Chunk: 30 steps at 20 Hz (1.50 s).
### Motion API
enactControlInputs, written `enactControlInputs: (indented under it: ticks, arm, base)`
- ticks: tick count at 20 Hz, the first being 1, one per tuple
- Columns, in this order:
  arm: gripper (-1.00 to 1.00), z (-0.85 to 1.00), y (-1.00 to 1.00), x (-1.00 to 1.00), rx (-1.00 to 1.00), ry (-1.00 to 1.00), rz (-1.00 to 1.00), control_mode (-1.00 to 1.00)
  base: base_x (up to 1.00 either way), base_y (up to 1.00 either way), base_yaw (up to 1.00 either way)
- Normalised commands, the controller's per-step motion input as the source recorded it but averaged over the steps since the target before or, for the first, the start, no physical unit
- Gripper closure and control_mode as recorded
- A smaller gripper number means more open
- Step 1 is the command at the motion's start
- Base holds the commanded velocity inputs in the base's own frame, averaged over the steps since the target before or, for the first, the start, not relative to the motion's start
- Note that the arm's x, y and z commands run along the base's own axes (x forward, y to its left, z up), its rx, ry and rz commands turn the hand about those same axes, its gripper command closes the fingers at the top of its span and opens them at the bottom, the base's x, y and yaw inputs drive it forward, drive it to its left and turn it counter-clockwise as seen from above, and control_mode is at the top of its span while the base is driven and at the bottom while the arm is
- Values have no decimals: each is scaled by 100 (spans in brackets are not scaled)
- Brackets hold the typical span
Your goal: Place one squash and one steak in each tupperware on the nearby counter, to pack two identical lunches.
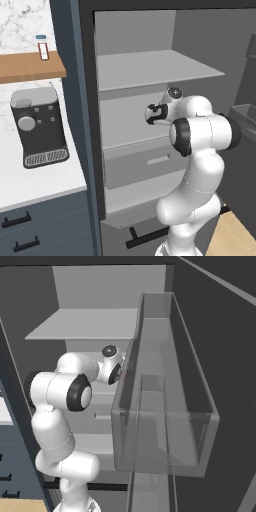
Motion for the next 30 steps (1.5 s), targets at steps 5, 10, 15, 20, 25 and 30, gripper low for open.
enactControlInputs:
  ticks: [5, 10, 15, 20, 25, 30]
  arm:
    - [100, -19, 0, 0, 0, 0, 0, -100]
    - [100, -30, 2, -20, 0, 0, 0, -100]
    - [100, -10, 0, -90, 0, -1, 0, -100]
    - [100, 17, 9, -100, 1, -4, 0, -100]
    - [100, 97, 8, -79, 3, -4, -4, -100]
    - [100, 75, 1, -95, 1, 3, 0, -100]
  base:
    - [0, 0, 0]
    - [0, 0, 0]
    - [0, 0, 0]
    - [0, 0, 0]
    - [0, 0, 0]
    - [0, 0, 0]
